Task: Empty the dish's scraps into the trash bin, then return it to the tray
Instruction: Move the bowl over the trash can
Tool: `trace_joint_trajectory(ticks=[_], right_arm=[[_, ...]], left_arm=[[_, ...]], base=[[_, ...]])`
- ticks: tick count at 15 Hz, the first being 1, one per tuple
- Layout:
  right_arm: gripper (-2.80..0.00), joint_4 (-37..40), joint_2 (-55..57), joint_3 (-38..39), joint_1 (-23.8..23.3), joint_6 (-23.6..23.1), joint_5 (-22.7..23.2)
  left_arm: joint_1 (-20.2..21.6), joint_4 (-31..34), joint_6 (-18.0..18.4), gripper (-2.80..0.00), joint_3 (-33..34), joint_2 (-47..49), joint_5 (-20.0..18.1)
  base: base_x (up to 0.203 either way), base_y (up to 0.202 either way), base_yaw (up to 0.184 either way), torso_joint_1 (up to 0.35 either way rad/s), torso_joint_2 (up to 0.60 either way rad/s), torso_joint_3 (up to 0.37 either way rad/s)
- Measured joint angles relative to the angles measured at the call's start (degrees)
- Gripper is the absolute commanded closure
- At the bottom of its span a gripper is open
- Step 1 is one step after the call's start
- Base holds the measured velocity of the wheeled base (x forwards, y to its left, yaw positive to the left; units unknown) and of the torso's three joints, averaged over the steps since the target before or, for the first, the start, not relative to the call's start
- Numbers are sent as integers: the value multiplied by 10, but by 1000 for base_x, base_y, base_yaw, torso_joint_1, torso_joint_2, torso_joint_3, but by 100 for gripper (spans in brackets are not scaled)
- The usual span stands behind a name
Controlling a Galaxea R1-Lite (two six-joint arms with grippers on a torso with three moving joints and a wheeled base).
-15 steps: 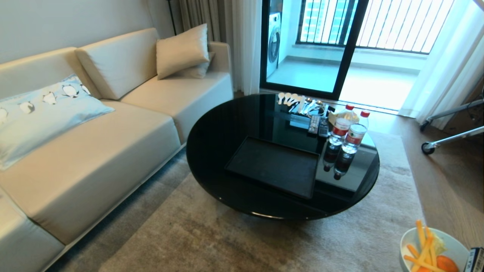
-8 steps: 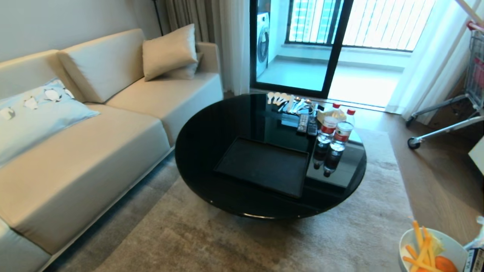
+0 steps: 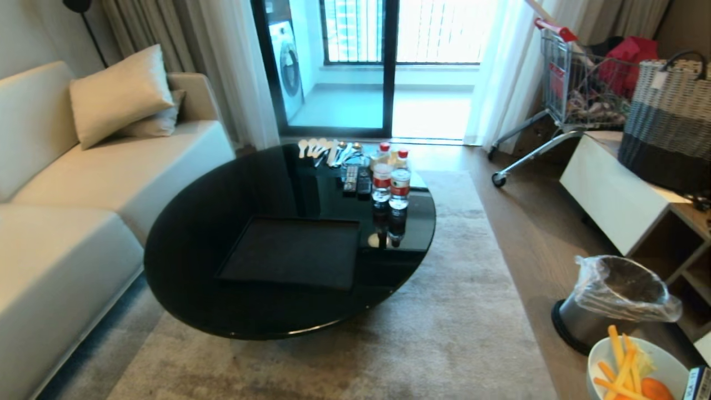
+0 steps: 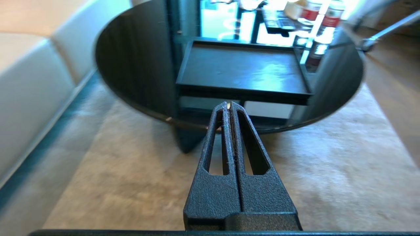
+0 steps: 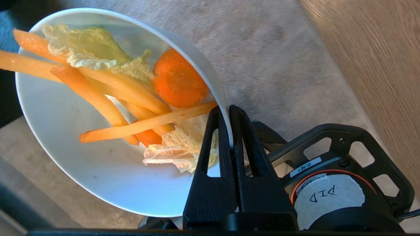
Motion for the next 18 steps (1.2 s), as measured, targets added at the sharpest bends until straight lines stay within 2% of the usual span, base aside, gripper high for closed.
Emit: trace_joint_trajectory(ticks=[18], right_arm=[[0,5,-39,22,0,1,-2]], left_arm=[[0,0,0,0,0,0,0]], base=[[0,10,-164,1,2,3]])
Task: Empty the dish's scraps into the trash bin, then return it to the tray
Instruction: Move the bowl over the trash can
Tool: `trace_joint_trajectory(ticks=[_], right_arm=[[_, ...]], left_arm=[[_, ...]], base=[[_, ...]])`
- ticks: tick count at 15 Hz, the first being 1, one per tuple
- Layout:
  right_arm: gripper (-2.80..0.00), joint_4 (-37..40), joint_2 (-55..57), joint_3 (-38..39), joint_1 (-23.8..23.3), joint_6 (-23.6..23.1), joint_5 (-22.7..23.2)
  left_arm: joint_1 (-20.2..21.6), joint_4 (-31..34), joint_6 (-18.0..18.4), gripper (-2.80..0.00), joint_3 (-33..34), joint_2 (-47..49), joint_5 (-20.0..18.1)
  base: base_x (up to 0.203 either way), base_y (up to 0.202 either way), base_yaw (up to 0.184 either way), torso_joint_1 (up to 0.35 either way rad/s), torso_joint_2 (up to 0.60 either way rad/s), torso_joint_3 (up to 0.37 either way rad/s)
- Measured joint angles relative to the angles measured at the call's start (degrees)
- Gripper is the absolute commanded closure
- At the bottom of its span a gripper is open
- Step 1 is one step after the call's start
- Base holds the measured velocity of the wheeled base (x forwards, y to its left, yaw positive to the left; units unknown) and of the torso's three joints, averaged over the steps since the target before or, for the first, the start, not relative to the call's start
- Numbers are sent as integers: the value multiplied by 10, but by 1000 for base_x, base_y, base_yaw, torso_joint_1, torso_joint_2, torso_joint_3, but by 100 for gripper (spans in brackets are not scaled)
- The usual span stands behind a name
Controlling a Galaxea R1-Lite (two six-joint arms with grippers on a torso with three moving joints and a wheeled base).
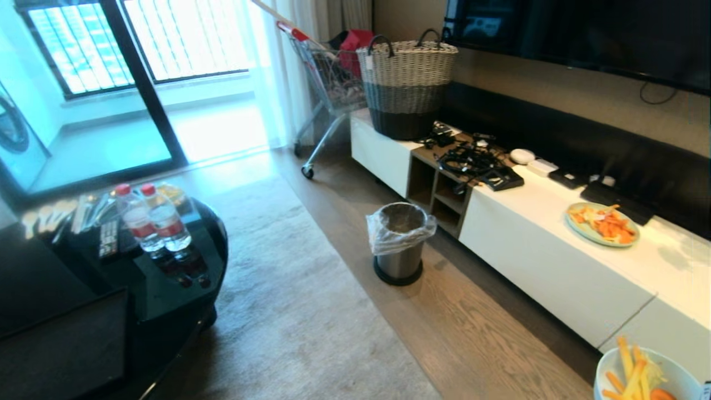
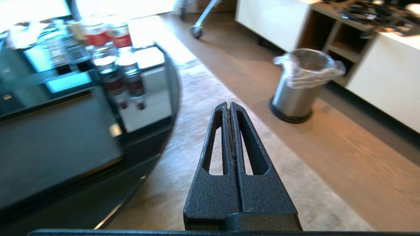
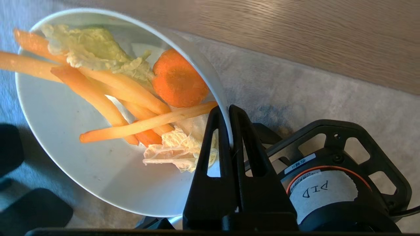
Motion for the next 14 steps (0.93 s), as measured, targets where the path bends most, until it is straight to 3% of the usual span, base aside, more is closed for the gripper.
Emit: trace_joint_trajectory(ticks=[2,14], right_arm=[[0,-1,-1,-1,0,0,0],[0,-3,0,-14,0,-3,-2]], left_arm=[[0,0,0,0,0,0,0],[0,0,0,0,0,0,0]], base=[[2,6,-98,2,2,2],[0,0,0,0,0,0]])
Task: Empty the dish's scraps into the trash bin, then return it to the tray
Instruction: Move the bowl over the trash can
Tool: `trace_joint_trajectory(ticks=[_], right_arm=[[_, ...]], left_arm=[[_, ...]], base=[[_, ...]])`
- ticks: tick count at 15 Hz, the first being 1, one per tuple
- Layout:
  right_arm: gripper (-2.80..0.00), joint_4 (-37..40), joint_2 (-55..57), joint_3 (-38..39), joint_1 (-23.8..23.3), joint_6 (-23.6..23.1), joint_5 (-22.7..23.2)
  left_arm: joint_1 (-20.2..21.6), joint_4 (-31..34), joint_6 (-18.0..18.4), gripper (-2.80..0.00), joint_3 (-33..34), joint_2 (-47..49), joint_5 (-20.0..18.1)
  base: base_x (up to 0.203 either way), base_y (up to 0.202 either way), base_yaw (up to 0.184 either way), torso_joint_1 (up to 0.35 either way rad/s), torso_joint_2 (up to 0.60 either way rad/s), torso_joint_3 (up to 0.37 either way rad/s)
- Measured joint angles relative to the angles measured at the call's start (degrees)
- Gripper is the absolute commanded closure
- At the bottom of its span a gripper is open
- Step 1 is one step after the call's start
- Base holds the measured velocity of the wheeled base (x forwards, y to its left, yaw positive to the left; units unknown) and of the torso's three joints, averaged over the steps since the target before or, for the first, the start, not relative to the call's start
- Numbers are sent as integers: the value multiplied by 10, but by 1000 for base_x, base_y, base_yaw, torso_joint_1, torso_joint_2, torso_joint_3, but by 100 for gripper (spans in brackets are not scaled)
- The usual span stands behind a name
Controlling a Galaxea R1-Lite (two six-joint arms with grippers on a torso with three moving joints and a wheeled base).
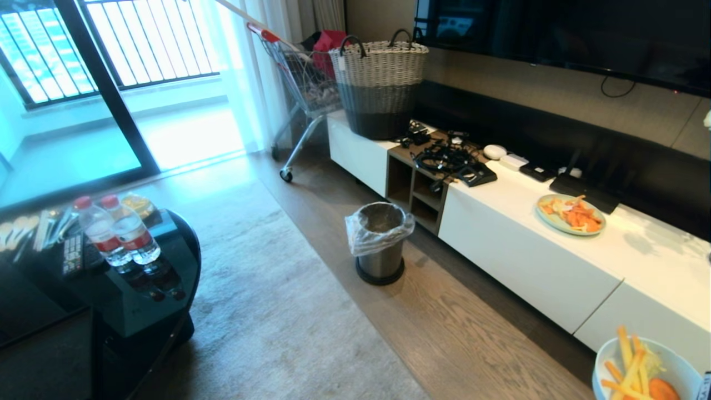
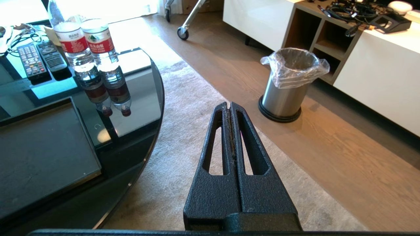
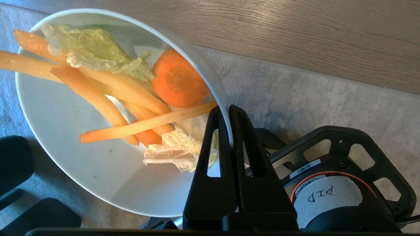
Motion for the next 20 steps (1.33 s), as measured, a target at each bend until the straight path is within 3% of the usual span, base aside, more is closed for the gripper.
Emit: trace_joint_trajectory(ticks=[16,20], right_arm=[[0,10,-14,0,0,-1,1],[0,10,-15,1,0,-1,2]], left_arm=[[0,0,0,0,0,0,0],[0,0,0,0,0,0,0]], base=[[0,0,0,0,0,0],[142,0,1,2,3,5]])
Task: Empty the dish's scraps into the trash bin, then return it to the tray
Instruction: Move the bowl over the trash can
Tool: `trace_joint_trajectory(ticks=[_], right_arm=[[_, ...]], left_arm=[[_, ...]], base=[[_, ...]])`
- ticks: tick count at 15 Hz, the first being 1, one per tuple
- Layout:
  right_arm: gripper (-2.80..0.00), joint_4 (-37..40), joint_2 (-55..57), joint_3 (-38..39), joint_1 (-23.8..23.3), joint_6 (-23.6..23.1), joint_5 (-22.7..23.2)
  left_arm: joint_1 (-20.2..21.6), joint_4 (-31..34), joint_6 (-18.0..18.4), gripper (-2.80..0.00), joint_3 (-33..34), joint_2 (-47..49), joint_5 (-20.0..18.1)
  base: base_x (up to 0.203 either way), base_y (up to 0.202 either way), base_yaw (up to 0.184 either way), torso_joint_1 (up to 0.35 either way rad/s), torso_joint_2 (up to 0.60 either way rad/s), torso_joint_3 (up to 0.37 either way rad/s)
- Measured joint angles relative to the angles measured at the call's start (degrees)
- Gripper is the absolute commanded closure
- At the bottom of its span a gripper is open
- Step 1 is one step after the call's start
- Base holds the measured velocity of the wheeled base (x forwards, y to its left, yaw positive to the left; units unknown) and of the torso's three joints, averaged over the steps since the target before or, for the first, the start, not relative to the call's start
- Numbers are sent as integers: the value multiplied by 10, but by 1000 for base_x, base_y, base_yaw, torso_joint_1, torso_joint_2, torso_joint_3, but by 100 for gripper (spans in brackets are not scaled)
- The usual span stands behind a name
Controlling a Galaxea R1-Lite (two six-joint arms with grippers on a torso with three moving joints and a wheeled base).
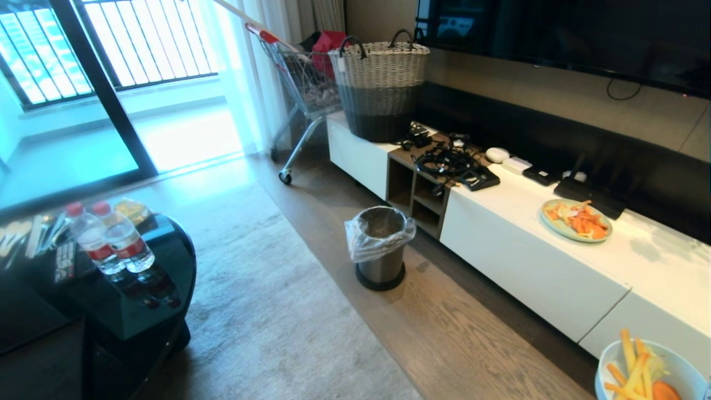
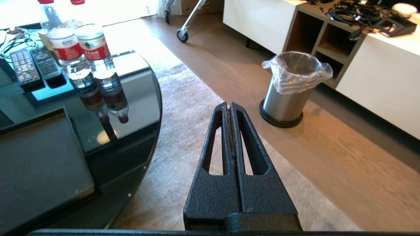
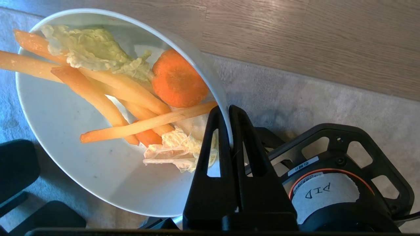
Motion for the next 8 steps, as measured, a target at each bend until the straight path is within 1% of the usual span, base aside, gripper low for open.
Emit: trace_joint_trajectory(ticks=[8], right_arm=[[0,2,-1,1,0,0,0]], left_arm=[[0,0,0,0,0,0,0]], base=[[186,0,1,2,3,3]])
